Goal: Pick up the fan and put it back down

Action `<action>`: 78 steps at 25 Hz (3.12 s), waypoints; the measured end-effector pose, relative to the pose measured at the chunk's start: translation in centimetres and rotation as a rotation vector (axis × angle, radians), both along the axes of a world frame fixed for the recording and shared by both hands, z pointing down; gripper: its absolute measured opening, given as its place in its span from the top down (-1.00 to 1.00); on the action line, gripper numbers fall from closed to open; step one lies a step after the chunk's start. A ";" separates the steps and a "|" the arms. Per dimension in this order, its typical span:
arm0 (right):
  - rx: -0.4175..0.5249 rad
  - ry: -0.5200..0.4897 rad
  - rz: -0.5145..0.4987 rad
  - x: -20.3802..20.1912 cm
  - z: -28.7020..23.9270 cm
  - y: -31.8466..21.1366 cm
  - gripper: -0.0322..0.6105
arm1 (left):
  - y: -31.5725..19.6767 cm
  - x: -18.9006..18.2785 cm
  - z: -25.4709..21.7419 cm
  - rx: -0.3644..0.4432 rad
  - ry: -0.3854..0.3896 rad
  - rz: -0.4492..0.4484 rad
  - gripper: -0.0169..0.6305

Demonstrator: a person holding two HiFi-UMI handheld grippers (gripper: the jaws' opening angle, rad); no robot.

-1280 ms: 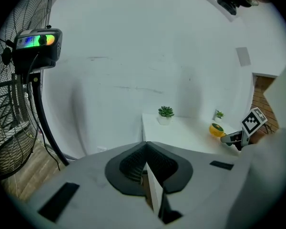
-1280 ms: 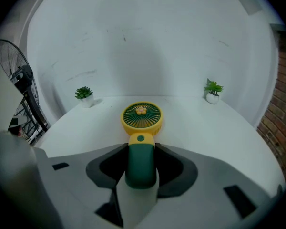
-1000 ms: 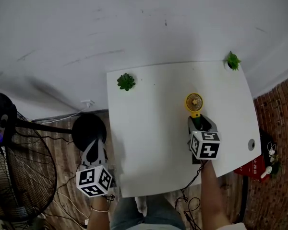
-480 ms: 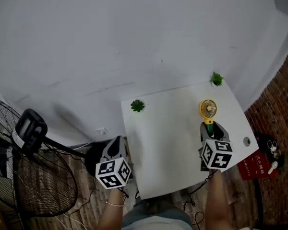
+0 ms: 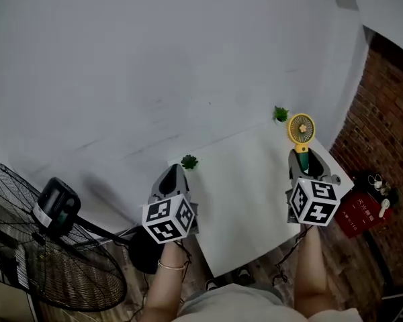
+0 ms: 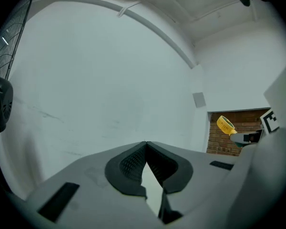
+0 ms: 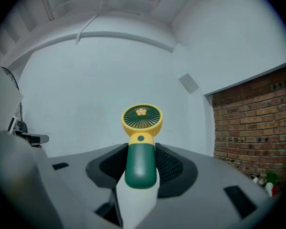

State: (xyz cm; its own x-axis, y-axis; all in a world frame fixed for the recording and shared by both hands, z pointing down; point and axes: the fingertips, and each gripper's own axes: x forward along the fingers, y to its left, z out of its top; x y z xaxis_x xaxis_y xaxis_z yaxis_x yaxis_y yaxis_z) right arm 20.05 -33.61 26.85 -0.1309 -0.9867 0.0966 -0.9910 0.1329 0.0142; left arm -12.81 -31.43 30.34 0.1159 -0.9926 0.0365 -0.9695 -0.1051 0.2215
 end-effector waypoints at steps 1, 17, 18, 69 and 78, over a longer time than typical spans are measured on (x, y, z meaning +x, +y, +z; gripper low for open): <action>0.011 -0.001 0.009 0.2 -0.5 0.3 0.36 | -0.1 0.2 -0.4 0.008 0.000 0.010 0.91; -0.019 -0.012 0.018 0.2 0.3 0.5 0.36 | 0.1 -0.2 1.4 -0.036 0.008 0.014 0.91; -0.031 -0.012 0.013 0.1 0.8 0.4 0.36 | 0.2 -0.3 1.9 -0.048 0.009 0.009 0.91; -0.654 0.115 -0.289 -10.3 31.8 2.9 0.36 | 7.4 -6.3 29.7 -0.569 0.107 -0.170 0.91; -0.692 0.139 -0.307 -10.1 33.4 3.5 0.36 | 8.0 -5.7 31.0 -0.590 0.119 -0.177 0.91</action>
State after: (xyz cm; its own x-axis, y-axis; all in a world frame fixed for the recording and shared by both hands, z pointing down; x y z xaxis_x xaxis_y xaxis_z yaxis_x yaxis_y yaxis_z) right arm 9.97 -30.06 60.25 -0.3311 -0.6170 0.7139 -0.9033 0.4259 -0.0509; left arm -18.50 -23.48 61.38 -0.0118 -0.8139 0.5809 -0.9262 0.2278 0.3005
